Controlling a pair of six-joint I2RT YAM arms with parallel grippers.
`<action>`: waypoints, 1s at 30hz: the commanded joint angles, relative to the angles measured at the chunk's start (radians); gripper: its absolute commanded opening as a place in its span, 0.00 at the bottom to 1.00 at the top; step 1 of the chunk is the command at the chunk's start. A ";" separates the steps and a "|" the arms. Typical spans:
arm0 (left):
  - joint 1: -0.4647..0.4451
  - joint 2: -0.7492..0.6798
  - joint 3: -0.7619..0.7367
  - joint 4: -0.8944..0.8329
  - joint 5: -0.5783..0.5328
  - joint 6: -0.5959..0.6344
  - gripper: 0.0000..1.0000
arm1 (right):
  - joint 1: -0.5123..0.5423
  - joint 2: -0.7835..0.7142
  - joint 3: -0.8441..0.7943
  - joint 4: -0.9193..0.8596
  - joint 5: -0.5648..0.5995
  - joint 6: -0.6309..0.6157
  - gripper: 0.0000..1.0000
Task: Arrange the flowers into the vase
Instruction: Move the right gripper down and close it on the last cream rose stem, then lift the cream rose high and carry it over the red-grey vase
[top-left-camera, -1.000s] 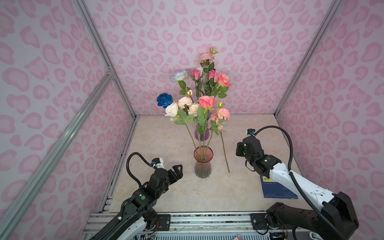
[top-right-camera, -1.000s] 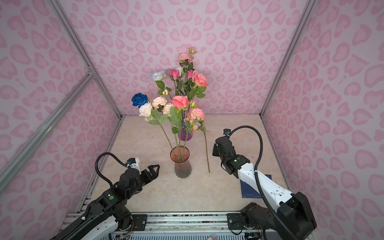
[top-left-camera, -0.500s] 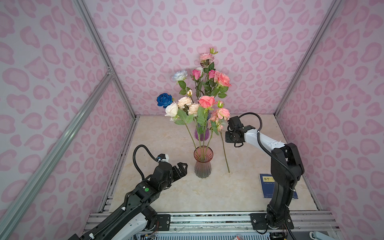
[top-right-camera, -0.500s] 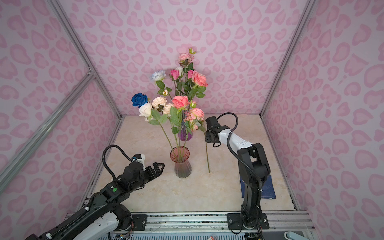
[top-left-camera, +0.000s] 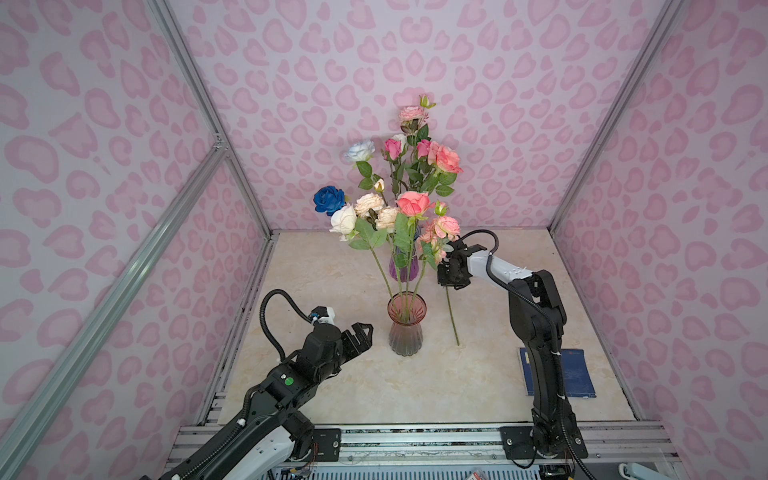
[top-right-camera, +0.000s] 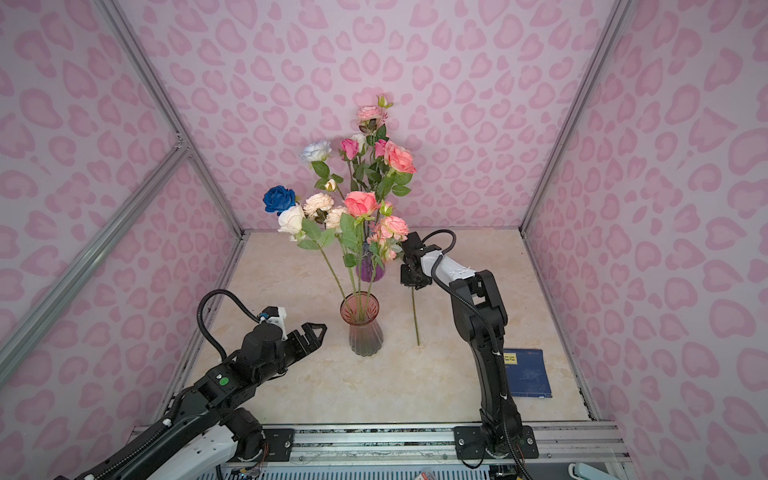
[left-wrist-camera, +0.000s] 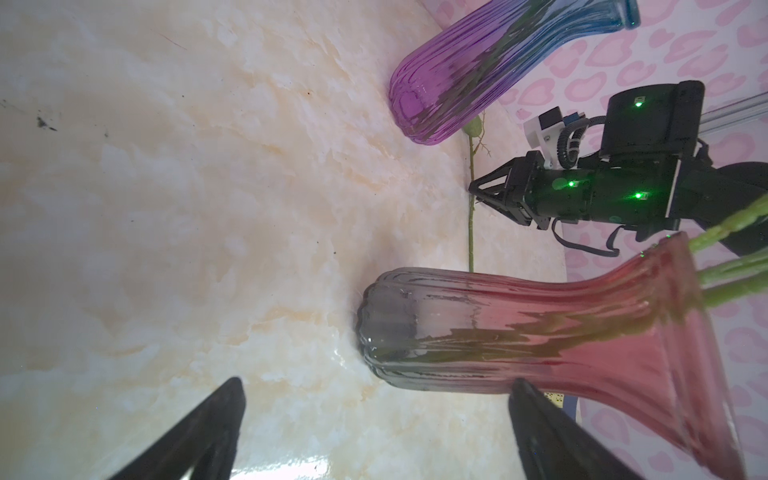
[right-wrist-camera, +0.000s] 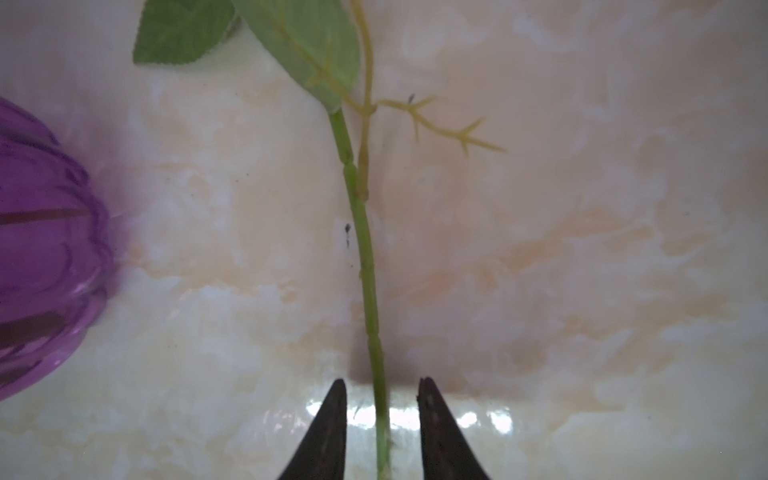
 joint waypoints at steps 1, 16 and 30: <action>0.000 0.001 0.014 0.002 -0.010 0.005 1.00 | 0.010 0.025 0.021 -0.030 0.083 0.014 0.25; 0.001 -0.063 0.016 -0.036 -0.033 0.022 1.00 | -0.006 -0.066 -0.100 0.077 0.034 0.037 0.01; 0.000 -0.099 -0.027 -0.026 -0.058 0.000 1.00 | -0.037 -0.817 -0.810 0.538 0.108 0.088 0.00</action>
